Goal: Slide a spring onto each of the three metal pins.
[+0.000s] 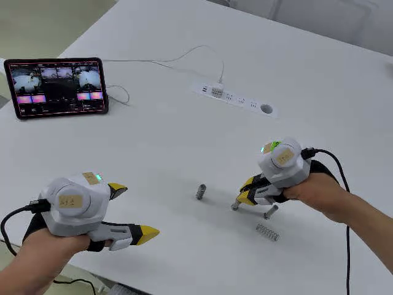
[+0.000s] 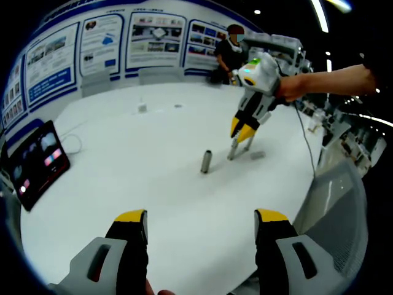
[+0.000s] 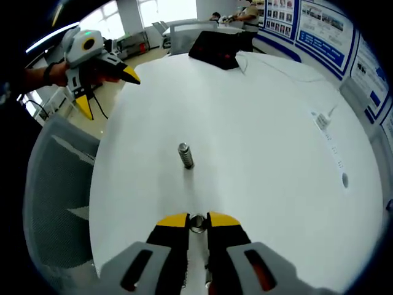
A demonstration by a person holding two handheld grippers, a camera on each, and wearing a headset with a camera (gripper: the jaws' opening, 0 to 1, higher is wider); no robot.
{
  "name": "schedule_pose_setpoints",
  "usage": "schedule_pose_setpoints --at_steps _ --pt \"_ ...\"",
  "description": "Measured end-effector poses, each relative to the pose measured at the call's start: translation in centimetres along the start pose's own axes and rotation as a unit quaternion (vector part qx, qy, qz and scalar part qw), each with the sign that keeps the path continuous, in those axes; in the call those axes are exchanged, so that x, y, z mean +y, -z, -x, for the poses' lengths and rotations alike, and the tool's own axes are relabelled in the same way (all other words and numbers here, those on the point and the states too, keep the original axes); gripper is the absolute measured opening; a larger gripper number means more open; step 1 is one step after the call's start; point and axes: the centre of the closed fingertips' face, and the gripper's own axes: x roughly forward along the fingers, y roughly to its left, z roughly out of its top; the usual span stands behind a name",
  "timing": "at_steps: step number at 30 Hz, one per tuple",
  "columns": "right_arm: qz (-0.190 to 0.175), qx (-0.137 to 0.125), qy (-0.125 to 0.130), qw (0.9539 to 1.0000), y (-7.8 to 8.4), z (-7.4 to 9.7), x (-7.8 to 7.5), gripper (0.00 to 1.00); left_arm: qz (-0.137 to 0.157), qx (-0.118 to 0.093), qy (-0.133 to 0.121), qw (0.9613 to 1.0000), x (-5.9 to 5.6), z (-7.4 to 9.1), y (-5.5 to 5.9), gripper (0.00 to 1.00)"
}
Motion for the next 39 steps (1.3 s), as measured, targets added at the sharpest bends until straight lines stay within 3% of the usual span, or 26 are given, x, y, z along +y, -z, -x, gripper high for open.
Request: schedule_pose_setpoints --at_steps 9,26,31,35,39 --pt "0.015 0.015 0.000 0.9998 1.0 -1.4 0.1 0.13 0.003 0.003 -0.003 1.0000 0.4 0.1 0.4 0.72" --pt "0.002 0.012 0.002 0.9999 1.5 -2.4 0.0 0.13 0.005 0.003 -0.004 1.0000 0.4 0.0 0.6 0.72" --pt "-0.011 0.011 0.018 0.9997 1.8 -1.7 -0.3 0.26 0.001 0.004 0.004 1.0000 0.0 -0.6 0.3 0.72" --pt "-0.057 -0.019 0.036 0.9975 1.8 -0.7 -0.3 0.40 -0.005 0.003 0.007 1.0000 0.1 -0.8 -0.1 0.72" --pt "-0.080 -0.036 0.053 0.9947 2.7 0.4 -0.1 0.48 -0.012 0.001 0.011 0.9999 0.0 -1.0 -0.8 0.72"
